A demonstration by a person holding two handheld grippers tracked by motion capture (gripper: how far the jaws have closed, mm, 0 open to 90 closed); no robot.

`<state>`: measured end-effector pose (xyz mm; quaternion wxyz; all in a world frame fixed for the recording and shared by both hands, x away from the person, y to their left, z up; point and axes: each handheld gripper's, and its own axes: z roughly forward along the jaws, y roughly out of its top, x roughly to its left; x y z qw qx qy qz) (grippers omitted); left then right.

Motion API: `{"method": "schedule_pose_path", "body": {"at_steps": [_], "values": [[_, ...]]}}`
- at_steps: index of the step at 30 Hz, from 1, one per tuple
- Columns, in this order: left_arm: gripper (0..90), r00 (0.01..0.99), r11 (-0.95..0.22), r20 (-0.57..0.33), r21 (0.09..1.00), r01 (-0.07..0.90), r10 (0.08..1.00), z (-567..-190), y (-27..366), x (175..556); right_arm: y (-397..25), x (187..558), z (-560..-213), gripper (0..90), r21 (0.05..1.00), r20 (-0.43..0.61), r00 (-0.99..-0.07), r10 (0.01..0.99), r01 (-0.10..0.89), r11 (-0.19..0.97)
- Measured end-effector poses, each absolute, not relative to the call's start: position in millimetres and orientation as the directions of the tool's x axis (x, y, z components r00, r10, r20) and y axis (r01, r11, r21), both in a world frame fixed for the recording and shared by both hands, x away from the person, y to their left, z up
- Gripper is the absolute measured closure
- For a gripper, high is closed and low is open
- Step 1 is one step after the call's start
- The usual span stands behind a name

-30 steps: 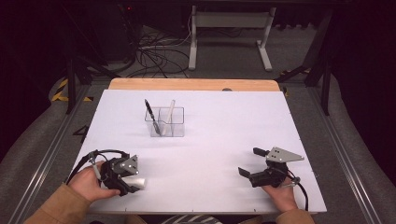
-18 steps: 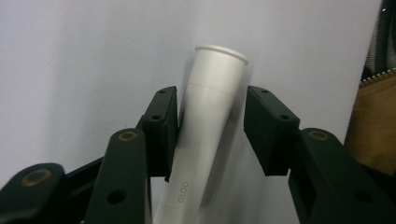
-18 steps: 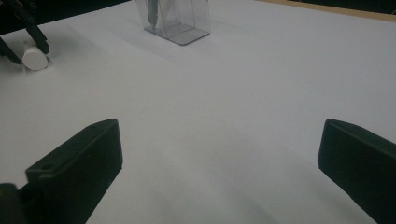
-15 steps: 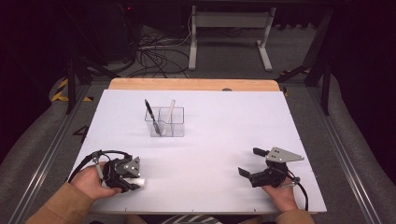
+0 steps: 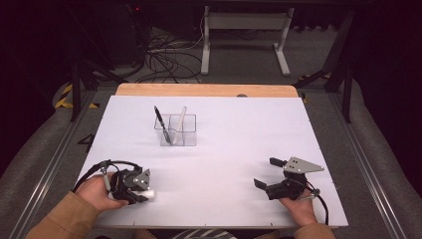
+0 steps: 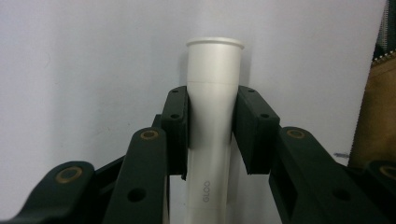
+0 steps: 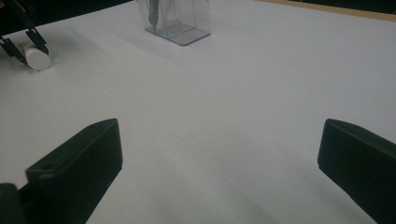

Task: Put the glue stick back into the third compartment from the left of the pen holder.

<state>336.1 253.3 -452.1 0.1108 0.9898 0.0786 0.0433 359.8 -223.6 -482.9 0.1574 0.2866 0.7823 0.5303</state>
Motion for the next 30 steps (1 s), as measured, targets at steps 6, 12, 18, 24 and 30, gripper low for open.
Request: {"method": "schedule_pose_path", "body": {"at_steps": [6, 12, 18, 24, 30], "values": [[68.1, 0.981, -0.960, 0.088, 0.235, 0.151, 0.175, -445.4, 252.3, 334.1, -223.6, 359.9, -482.9, 0.5, 0.920, 0.058, -0.785, 0.616, 0.282, 0.272], [68.2, 0.979, -0.953, 0.106, 0.266, 0.143, 0.177, -436.8, 251.3, 331.9, -223.7, 360.0, -483.0, 0.5, 0.920, 0.058, -0.785, 0.617, 0.282, 0.272], [68.2, 0.977, -0.949, 0.112, 0.280, 0.142, 0.180, -432.2, 250.9, 331.6, -223.7, 359.8, -482.9, 0.5, 0.921, 0.059, -0.784, 0.618, 0.282, 0.270], [68.2, 0.972, -0.931, 0.122, 0.333, 0.148, 0.199, -423.7, 251.4, 331.7, -223.8, 360.0, -483.0, 0.5, 0.921, 0.059, -0.784, 0.618, 0.281, 0.269], [68.1, 0.970, -0.916, 0.132, 0.375, 0.144, 0.207, -413.5, 248.4, 332.2, -223.8, 359.9, -483.0, 0.5, 0.921, 0.059, -0.784, 0.618, 0.281, 0.269]]}}
